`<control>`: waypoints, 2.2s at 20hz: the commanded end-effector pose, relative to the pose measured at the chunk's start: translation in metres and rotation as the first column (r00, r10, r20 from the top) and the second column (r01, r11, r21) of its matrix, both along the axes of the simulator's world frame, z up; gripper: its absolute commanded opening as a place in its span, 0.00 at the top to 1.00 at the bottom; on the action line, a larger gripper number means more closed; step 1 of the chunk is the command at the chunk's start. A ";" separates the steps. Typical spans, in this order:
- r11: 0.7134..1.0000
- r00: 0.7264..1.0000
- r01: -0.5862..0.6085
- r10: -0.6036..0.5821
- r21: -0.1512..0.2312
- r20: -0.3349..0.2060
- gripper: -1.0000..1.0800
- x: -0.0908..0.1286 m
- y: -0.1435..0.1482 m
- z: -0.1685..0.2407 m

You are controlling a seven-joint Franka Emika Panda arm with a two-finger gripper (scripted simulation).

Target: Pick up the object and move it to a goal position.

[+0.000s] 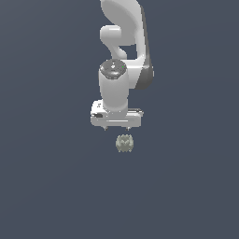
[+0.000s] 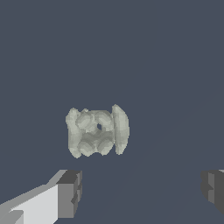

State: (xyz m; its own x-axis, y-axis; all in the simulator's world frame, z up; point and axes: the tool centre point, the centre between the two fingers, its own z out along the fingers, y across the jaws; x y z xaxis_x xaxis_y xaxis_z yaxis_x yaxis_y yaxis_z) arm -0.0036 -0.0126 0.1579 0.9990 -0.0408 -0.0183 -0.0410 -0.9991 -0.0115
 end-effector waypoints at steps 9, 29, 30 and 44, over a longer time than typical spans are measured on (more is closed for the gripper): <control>0.999 0.999 0.044 -0.044 0.000 0.000 0.04 0.001 0.001 -0.001; 0.897 0.897 0.442 -0.442 -0.007 -0.002 0.04 0.007 0.012 -0.008; 0.885 0.885 0.465 -0.465 -0.008 -0.002 0.04 0.007 0.013 -0.009; 0.664 0.664 0.747 -0.748 -0.014 0.002 0.04 0.013 0.022 -0.015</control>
